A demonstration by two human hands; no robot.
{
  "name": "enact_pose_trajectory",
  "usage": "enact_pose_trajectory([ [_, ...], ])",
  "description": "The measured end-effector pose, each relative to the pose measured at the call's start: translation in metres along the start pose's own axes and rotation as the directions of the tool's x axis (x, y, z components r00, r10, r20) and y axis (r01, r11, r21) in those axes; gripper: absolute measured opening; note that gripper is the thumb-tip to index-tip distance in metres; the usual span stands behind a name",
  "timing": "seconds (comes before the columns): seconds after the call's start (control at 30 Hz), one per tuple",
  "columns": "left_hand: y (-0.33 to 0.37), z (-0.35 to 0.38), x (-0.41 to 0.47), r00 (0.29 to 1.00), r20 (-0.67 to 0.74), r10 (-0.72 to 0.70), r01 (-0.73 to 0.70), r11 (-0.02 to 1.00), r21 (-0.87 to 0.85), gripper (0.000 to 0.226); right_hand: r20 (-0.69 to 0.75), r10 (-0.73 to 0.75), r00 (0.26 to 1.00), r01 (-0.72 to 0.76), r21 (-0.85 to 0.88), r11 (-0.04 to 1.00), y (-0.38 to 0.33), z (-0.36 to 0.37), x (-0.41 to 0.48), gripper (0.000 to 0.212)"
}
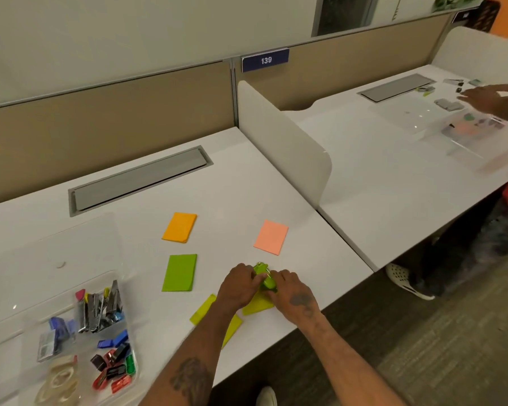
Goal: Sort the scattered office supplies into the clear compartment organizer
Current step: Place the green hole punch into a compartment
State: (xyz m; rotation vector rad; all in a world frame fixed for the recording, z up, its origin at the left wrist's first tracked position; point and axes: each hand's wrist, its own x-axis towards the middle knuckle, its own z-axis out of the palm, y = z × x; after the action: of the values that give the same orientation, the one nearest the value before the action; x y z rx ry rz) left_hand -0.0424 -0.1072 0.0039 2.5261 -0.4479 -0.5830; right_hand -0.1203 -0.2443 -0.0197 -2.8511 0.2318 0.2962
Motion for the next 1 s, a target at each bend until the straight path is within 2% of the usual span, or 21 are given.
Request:
enact_pose_trajectory([
  [0.13,0.007,0.004,-0.001,0.998,-0.028,-0.061,0.053,0.972,-0.23,0.04,0.005,-0.005,1.0,0.005,0.073,0.997,0.003,-0.003,0.003,0.059],
  [0.27,0.012,-0.013,-0.005,0.996,0.023,-0.084,0.086,0.917,-0.39,0.027,0.046,-0.003,0.999,-0.009,0.263,0.965,0.002,-0.018,0.008,0.067],
  [0.33,0.011,-0.028,-0.008,0.996,0.045,-0.079,0.091,0.885,-0.456,0.022,0.041,-0.017,0.999,-0.001,0.406,0.914,-0.003,-0.03,0.013,0.063],
  [0.43,0.004,-0.054,-0.015,0.996,0.054,-0.065,0.084,0.828,-0.554,0.015,0.071,0.012,0.997,-0.054,0.636,0.77,-0.021,-0.042,0.024,0.063],
  [0.57,-0.02,-0.087,-0.038,0.998,0.036,-0.05,0.061,0.85,-0.522,0.015,0.089,0.021,0.996,-0.083,0.776,0.625,-0.062,-0.048,0.036,0.053],
  [0.77,-0.09,-0.124,-0.092,0.995,-0.01,-0.101,0.08,0.838,-0.54,0.016,0.161,-0.178,0.971,-0.033,0.824,0.565,-0.147,-0.054,0.034,0.036],
  [1.0,-0.177,-0.169,-0.171,0.979,-0.09,-0.181,0.094,0.802,-0.59,0.018,0.159,-0.322,0.933,0.019,0.874,0.486,-0.263,-0.033,0.003,0.032],
])
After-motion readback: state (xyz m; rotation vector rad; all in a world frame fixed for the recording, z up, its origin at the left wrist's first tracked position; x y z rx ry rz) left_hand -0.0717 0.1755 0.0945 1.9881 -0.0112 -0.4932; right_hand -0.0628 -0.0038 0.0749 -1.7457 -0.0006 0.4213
